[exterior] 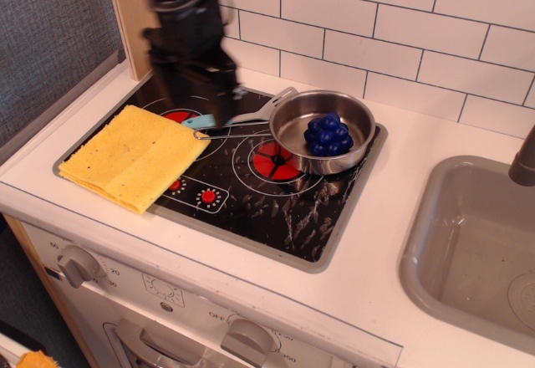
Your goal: Move grapes to the back left corner of stove
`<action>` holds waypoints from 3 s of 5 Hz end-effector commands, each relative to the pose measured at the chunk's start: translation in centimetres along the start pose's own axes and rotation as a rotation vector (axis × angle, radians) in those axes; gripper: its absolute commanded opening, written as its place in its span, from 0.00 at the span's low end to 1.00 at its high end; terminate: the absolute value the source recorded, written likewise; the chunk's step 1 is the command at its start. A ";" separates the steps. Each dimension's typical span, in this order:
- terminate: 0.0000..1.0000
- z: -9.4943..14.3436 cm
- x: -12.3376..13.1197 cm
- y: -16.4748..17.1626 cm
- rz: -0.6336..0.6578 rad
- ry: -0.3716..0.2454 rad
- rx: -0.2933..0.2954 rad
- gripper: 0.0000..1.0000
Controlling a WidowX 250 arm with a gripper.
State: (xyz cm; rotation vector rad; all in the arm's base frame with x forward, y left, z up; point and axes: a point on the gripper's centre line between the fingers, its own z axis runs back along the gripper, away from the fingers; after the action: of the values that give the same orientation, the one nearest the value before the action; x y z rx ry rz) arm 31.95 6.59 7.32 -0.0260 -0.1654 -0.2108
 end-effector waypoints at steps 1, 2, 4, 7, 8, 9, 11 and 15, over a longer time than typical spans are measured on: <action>0.00 -0.9 7.9 -6.0 -0.219 0.005 -0.047 1.00; 0.00 -2.1 9.3 -8.6 -0.305 0.026 -0.029 1.00; 0.00 -4.7 8.3 -8.1 -0.319 0.115 -0.003 1.00; 0.00 -3.6 8.1 -7.4 -0.331 0.075 -0.016 0.00; 0.00 -1.5 8.9 -7.9 -0.354 0.021 -0.024 0.00; 0.00 1.7 9.3 -6.7 -0.296 -0.058 -0.016 0.00; 0.00 3.0 6.4 3.1 0.017 -0.055 0.005 0.00; 0.00 -1.9 3.1 11.7 0.170 0.024 0.076 0.00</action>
State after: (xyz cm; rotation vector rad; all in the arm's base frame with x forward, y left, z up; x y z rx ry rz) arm 38.06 17.53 3.78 0.0149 -0.0905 -0.0402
